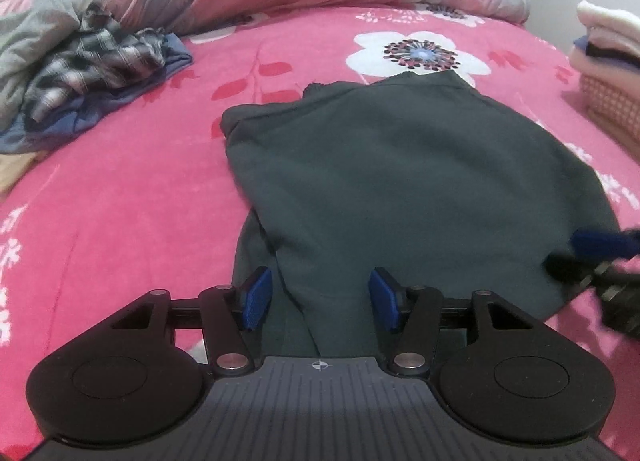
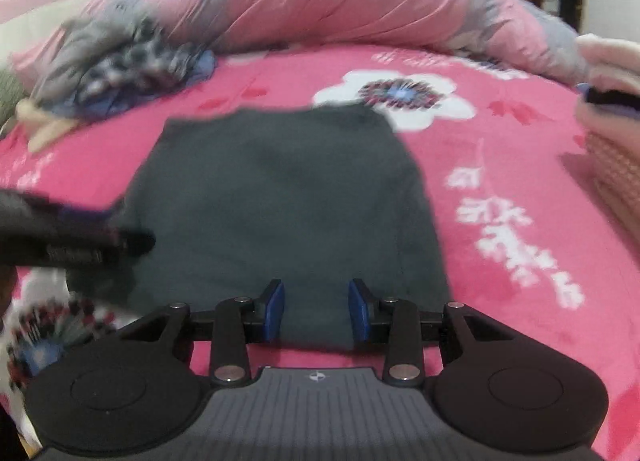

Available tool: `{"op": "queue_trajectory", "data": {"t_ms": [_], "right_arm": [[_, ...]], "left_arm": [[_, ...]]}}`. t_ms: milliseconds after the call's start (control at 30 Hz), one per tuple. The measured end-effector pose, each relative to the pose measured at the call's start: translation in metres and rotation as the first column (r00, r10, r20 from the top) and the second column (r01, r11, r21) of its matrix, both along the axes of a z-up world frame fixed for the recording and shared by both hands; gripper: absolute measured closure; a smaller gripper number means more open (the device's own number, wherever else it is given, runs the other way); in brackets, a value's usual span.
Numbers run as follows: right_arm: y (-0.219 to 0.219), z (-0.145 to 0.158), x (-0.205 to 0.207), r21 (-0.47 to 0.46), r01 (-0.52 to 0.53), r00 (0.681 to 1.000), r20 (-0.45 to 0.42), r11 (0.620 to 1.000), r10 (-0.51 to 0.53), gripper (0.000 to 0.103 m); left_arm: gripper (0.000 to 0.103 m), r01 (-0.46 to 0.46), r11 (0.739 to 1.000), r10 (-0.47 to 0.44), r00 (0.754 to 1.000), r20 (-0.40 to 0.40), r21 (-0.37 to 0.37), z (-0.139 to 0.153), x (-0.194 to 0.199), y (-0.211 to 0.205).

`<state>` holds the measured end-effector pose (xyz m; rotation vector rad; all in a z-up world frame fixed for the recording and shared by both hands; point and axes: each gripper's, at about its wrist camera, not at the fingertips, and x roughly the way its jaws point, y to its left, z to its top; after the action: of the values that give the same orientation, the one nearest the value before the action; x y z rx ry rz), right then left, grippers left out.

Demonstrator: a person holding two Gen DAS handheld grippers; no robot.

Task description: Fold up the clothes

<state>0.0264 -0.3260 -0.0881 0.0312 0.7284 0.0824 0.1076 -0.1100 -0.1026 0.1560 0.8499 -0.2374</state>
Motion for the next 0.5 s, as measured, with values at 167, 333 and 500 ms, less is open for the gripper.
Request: {"op": "queue_trajectory", "data": {"t_ms": [167,333,500], "right_arm": [[-0.012,-0.002,-0.009,-0.011,0.054,0.999,0.007,0.998,-0.054,0.065],[-0.016,-0.024,-0.013,-0.020,0.056,0.998,0.002,0.998,-0.056,0.065],[-0.013,-0.026,-0.017,-0.038,0.059,0.998,0.021,0.998,-0.058,0.065]], "left_arm": [[0.047,-0.011,1.000,0.011,1.000,0.007,0.026,0.001,-0.003,-0.004],[0.045,-0.019,0.998,0.018,1.000,0.021,0.055,0.001,-0.005,-0.009],[0.045,-0.020,0.996,0.017,0.999,0.033,0.087,0.000,-0.007,-0.013]]}}
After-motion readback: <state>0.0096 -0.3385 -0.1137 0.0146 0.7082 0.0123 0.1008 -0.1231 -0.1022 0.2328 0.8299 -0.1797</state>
